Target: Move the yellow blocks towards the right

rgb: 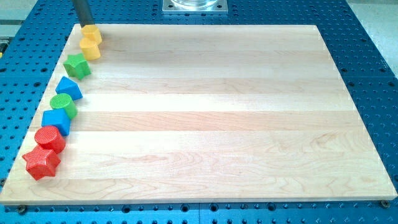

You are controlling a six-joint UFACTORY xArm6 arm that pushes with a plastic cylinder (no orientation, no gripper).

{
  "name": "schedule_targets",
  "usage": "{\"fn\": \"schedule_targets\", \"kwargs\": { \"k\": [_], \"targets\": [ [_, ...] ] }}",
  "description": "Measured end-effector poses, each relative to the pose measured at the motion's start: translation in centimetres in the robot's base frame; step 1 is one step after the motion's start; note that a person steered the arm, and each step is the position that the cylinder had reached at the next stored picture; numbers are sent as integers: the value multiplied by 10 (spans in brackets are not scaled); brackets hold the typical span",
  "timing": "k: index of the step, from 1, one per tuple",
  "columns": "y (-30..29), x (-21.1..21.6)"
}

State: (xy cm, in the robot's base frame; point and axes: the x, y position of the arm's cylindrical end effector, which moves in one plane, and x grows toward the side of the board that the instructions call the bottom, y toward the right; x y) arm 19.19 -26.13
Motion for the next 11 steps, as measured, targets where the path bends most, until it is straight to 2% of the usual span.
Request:
{"fn": "schedule_targets", "kwargs": {
  "k": [4, 5, 6, 8, 9, 10, 11],
  "targets": [
    [7, 1],
    [-10, 28],
    [7, 54],
    [104, 81],
    [77, 32],
    [-14, 35],
    [-32, 85]
  ]
}}
